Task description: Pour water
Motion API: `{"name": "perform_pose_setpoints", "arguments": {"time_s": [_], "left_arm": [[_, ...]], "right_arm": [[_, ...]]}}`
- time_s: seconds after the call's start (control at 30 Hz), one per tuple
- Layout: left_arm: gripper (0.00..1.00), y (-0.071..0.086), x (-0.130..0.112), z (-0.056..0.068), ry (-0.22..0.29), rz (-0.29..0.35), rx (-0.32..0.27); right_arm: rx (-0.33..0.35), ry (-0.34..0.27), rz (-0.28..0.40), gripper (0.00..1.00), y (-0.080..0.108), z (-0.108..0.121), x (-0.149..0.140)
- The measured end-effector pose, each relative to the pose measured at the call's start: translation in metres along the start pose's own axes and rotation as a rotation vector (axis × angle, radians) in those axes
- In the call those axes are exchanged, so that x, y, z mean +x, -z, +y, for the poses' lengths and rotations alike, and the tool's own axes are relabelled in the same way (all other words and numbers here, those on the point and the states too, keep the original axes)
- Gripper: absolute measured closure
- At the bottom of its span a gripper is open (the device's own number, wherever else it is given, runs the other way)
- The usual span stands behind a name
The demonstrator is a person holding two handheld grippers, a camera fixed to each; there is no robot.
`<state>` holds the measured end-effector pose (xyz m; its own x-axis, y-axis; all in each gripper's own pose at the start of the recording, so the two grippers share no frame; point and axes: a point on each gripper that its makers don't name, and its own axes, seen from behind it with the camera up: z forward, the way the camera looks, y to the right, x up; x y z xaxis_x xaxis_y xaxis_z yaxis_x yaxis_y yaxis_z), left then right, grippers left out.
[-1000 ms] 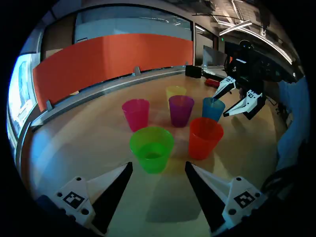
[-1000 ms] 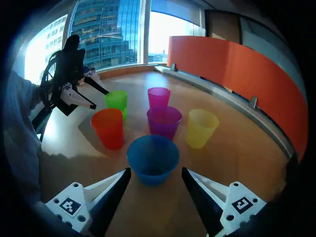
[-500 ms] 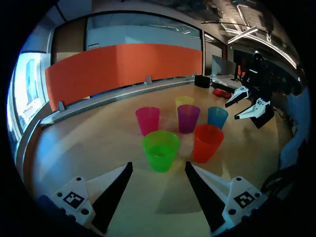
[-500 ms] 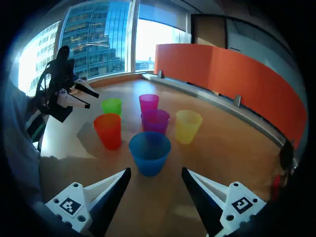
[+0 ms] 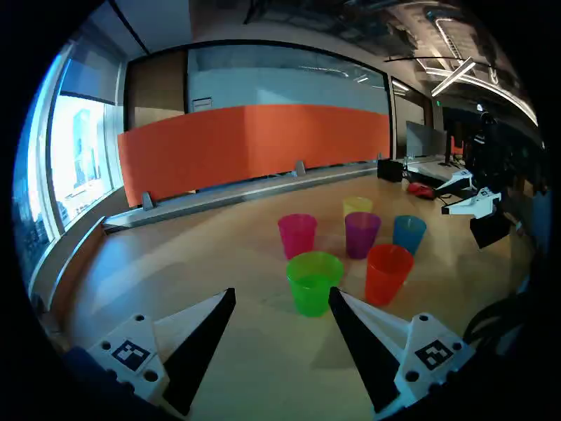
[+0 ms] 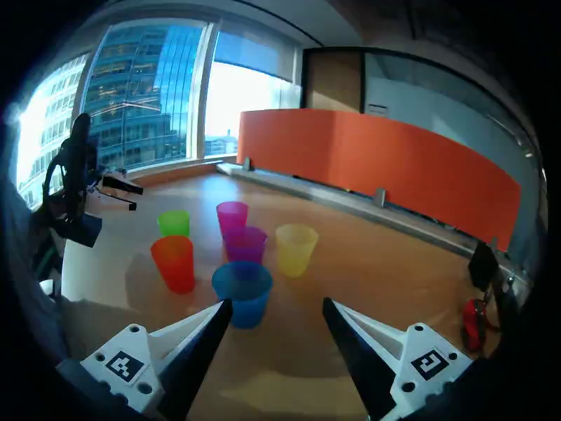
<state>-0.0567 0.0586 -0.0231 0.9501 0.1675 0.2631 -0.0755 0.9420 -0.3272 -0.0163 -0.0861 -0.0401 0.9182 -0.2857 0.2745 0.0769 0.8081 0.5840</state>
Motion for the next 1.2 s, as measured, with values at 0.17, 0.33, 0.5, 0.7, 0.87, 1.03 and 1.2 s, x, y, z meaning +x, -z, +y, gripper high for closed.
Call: {"name": "perform_pose_setpoints", "arguments": {"time_s": [0.17, 0.33, 0.5, 0.7, 0.87, 1.03, 1.2], "left_arm": [[0.01, 0.007, 0.016, -0.006, 0.015, 0.068, 0.053], [0.01, 0.012, 0.029, -0.01, 0.018, 0.118, 0.095], [0.01, 0.017, 0.042, -0.015, 0.031, 0.17, 0.133], [0.01, 0.02, 0.053, -0.024, 0.044, 0.215, 0.186], [0.01, 0.025, 0.063, -0.031, 0.069, 0.257, 0.235], [0.01, 0.029, 0.072, -0.035, 0.109, 0.304, 0.268], [0.01, 0.033, 0.08, -0.037, 0.115, 0.336, 0.295]], "right_arm": [[-0.069, -0.021, 0.077, 0.01, 0.007, 0.008, 0.021], [-0.146, -0.02, 0.145, 0.01, 0.013, 0.016, 0.038], [-0.202, -0.026, 0.193, 0.01, 0.016, 0.022, 0.051], [-0.295, -0.038, 0.243, 0.01, 0.019, 0.036, 0.061], [-0.378, -0.056, 0.283, 0.01, 0.024, 0.047, 0.069], [-0.441, -0.08, 0.331, 0.01, 0.031, 0.052, 0.079], [-0.515, -0.086, 0.373, 0.01, 0.041, 0.059, 0.087]]}}
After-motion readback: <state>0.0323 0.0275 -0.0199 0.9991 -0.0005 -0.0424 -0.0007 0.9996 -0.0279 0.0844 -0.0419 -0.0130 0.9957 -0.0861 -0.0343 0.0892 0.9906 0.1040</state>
